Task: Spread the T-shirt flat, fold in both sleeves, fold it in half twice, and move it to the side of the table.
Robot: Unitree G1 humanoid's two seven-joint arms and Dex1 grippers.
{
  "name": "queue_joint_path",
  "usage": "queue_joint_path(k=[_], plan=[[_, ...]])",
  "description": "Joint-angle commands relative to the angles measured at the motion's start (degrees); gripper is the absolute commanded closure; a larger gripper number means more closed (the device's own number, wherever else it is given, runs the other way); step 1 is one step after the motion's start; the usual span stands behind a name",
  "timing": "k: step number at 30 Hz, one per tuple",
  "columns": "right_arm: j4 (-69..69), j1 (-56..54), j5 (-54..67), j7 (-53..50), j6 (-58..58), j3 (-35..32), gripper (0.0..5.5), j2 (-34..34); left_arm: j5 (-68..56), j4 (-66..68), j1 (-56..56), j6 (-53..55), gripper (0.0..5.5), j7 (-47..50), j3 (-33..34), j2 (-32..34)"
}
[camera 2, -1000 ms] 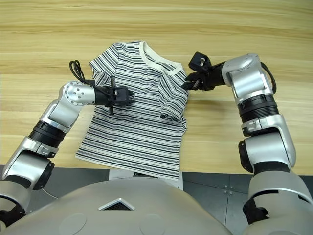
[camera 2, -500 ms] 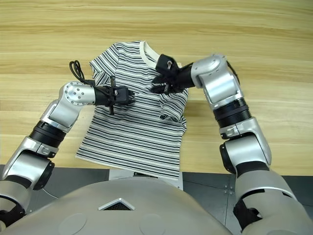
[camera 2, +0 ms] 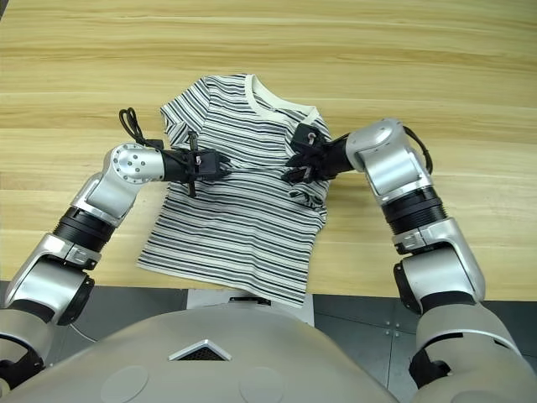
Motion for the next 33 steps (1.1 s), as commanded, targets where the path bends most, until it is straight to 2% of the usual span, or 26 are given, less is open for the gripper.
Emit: queue_joint_path(k=[1,10,15,18,22,26,33], plan=[[5.22,-1.09,-2.64,0.26,-1.11,-1.39,3.84,-4.88,3.94,4.17,2.67,2.60,4.32,-0.63,-2.02,1.90],[24.23,-10.61,-5.42,3.25,-11.30,-3.11,3.84,-6.34,3.66,4.55,1.77,2.66,4.32,-0.70,-2.12,1.47],[36.22,-15.32,-10.58,-2.94,-20.78,-2.92,3.84,-5.96,3.63,4.81,1.47,2.43,4.32,-0.79,-2.27,1.29],[38.35,-16.70,-10.93,-2.62,-23.03,-3.56,3.84,-4.42,3.19,3.89,1.80,2.44,4.32,-0.88,-1.98,1.42],[31.06,-18.01,-6.46,2.04,-21.18,-6.63,3.84,-1.28,0.06,-1.82,1.66,4.08,4.32,-1.52,0.26,0.65],[16.02,-16.97,-1.00,3.02,-13.07,-10.56,3.84,0.99,-3.12,-9.62,2.04,7.15,4.32,-1.74,3.43,0.44],[-1.02,-4.94,0.70,1.28,-5.63,-10.25,3.84,-0.58,-6.00,-15.91,0.89,10.67,4.32,-2.79,8.39,3.54]])
